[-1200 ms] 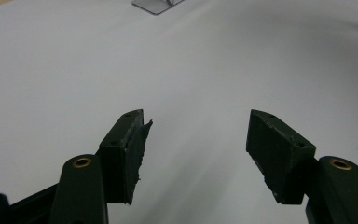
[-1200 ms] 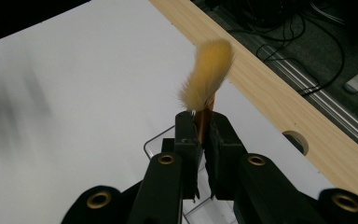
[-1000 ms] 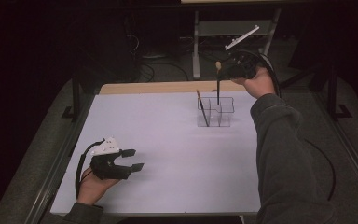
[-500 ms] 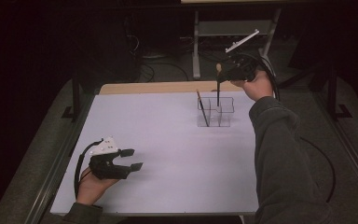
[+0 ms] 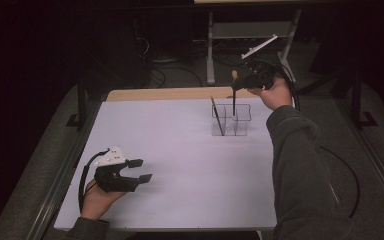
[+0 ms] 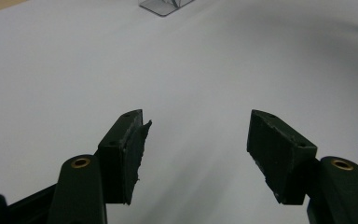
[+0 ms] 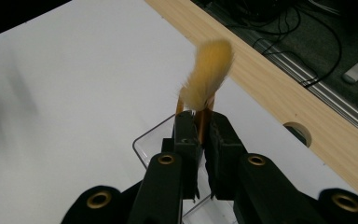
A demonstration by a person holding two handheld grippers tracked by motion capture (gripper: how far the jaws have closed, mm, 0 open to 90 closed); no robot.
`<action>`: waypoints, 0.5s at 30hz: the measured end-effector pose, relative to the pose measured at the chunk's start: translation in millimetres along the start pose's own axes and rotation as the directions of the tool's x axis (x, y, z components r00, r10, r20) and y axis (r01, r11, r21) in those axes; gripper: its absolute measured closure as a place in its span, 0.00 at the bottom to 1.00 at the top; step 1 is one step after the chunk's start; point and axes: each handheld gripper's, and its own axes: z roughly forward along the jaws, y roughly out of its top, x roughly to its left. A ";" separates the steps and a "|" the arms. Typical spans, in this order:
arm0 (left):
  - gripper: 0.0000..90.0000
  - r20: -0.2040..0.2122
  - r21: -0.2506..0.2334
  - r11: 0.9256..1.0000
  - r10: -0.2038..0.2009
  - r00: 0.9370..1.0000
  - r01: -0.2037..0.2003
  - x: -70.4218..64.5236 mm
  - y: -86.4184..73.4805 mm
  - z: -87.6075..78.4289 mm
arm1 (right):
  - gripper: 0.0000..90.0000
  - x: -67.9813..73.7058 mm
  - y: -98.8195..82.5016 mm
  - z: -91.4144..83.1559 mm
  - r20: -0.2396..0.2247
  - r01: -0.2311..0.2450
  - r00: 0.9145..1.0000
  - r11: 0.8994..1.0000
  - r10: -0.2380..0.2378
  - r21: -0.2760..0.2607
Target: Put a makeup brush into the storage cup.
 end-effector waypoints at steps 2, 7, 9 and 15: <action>0.40 0.000 0.003 1.000 0.003 1.000 -0.003 0.0 -0.1 0.2 | 0.92 -0.2 -2.2 1.2 -0.001 -0.002 1.000 1.000 0.002 -0.001; 0.40 -0.002 0.008 1.000 0.007 1.000 -0.007 -0.1 -0.1 0.6 | 0.92 -1.3 -7.4 5.2 -0.005 -0.014 1.000 1.000 0.014 0.003; 0.40 -0.002 0.007 1.000 0.005 1.000 -0.005 0.0 0.0 0.6 | 0.92 -1.0 -7.9 6.2 -0.006 -0.017 1.000 1.000 0.017 0.006; 0.40 -0.003 0.007 1.000 0.006 1.000 -0.006 0.7 -0.4 0.4 | 0.92 -0.2 -7.8 9.1 -0.009 -0.015 1.000 1.000 0.015 0.006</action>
